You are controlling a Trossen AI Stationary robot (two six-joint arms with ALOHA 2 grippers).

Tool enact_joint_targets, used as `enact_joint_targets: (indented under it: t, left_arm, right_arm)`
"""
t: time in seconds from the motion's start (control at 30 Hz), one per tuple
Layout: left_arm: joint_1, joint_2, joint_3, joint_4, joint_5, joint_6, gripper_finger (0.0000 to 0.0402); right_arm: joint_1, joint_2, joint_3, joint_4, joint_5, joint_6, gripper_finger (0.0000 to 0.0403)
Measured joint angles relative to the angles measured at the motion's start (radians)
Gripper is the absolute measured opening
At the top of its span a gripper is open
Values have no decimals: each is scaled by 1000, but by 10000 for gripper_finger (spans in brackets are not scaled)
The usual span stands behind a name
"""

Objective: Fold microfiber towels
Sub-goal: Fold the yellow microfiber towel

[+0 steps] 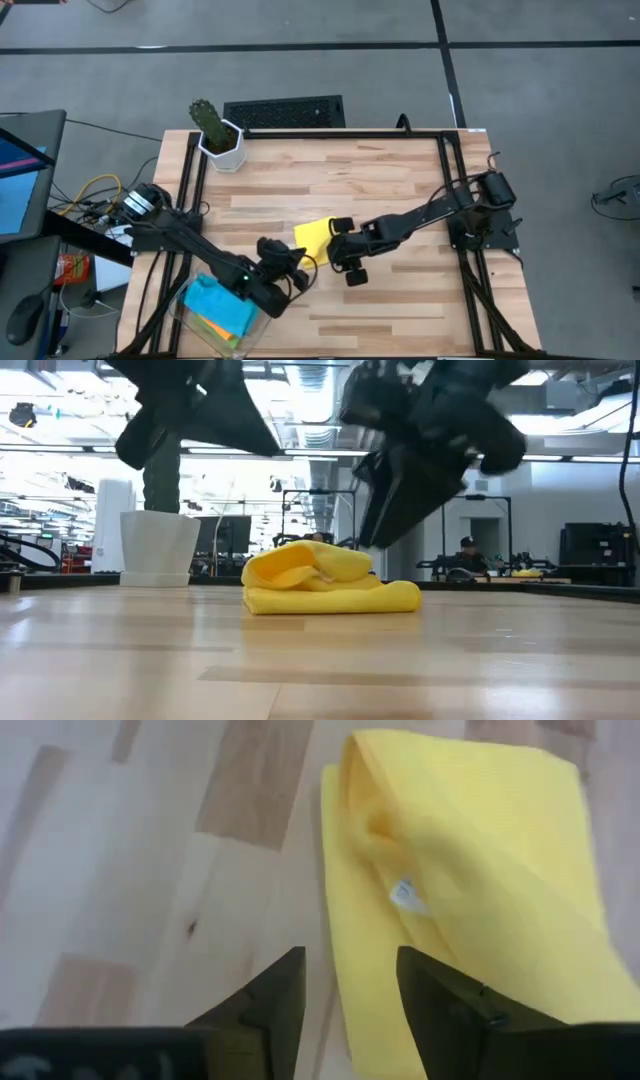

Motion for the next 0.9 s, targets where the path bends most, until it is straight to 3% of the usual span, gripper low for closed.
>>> enact_joint_targets:
  t: [0.17,0.37,0.53,0.67,0.9]
  left_arm:
    - [46,48,-37,51,25,23,0]
    - [69,107,-98,85,45,-85,0]
    - [80,114,-143,177,64,-88,0]
    - [94,114,-145,230,67,-20,0]
    - [147,114,-145,340,106,158,0]
  right_arm:
    - [-25,-63,2,-1,29,1,169]
    - [-39,-26,-19,20,55,-64,155]
    - [-42,-12,-95,118,78,-86,146]
    - [-57,-22,-114,129,154,-95,138]
    - [-66,16,-112,162,156,-132,133]
